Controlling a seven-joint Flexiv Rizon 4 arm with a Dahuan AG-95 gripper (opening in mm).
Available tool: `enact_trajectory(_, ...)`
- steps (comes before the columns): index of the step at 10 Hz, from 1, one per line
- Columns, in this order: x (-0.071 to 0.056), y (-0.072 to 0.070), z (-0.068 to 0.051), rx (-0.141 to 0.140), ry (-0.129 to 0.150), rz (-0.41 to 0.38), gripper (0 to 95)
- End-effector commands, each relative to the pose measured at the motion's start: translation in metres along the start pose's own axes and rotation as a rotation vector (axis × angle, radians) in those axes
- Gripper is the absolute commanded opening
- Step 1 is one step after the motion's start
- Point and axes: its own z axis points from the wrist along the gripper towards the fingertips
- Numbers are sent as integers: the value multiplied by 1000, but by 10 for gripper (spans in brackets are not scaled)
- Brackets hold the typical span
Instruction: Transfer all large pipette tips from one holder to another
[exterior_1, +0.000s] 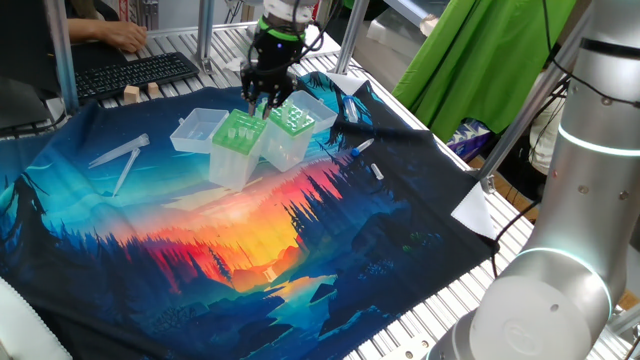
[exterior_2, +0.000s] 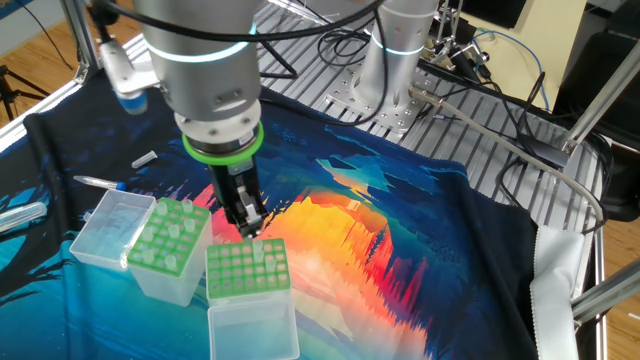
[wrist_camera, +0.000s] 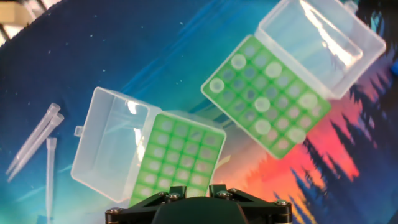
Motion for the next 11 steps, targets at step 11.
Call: enact_trajectory(11,24,32,20,-7,-49,266,190)
